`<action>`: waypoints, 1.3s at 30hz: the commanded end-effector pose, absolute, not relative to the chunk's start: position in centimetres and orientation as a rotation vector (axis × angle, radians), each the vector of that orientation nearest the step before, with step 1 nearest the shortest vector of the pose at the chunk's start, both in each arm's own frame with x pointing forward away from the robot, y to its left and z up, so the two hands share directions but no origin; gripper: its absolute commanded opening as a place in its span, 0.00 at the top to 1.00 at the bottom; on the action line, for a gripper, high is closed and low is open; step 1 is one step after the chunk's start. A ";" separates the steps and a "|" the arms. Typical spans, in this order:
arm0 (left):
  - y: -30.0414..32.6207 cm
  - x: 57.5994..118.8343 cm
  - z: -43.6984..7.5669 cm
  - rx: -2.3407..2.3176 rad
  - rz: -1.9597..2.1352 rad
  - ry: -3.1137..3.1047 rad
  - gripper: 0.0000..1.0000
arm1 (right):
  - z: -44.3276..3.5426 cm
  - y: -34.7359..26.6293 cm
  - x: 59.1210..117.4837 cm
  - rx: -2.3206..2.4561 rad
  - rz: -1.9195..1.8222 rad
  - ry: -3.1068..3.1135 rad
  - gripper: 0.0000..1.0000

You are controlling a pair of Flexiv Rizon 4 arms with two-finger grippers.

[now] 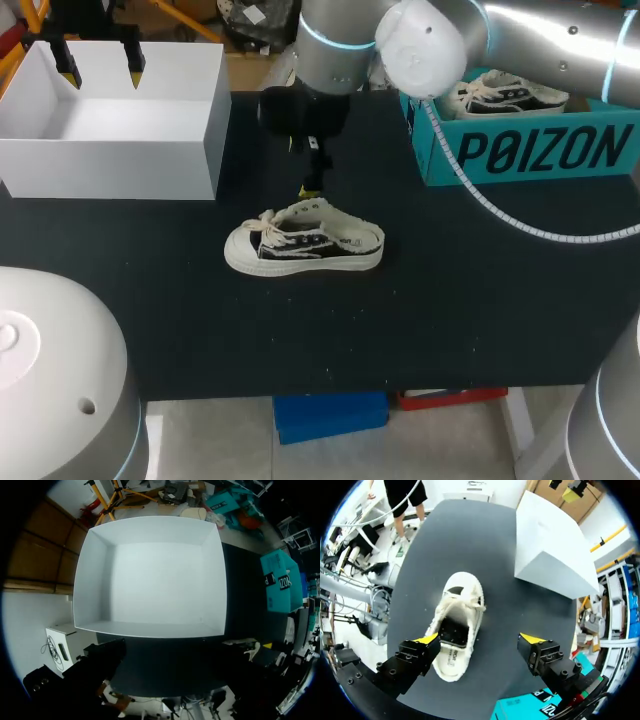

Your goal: Take the shoe out of the shoebox, open the shoe tongue, remove and reinsert the insole, then place the shoe into the shoebox

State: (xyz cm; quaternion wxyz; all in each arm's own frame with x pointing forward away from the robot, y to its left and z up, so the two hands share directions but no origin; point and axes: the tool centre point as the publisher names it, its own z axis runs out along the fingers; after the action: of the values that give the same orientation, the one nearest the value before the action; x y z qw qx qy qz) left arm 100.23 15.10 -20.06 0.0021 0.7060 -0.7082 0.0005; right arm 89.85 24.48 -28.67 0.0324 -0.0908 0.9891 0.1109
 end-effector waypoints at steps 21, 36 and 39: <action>15.0 100.2 -20.0 2.218 -0.002 -2.221 0.00 | -28.3 19.6 88.0 -0.392 1.060 2.893 0.00; 15.0 100.2 -20.0 2.218 -0.002 -2.221 0.00 | -28.4 19.3 87.3 -0.333 1.085 2.888 0.00; 15.0 100.2 -20.0 2.218 -0.002 -2.221 0.00 | -28.4 18.9 85.5 -0.229 1.178 2.862 0.00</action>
State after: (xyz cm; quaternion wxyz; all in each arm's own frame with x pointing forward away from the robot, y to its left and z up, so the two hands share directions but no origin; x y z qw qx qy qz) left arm 100.23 15.10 -20.06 0.0021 0.7061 -0.7082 0.0004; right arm 87.28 19.79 -27.77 0.0004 -0.0937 0.9286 0.3591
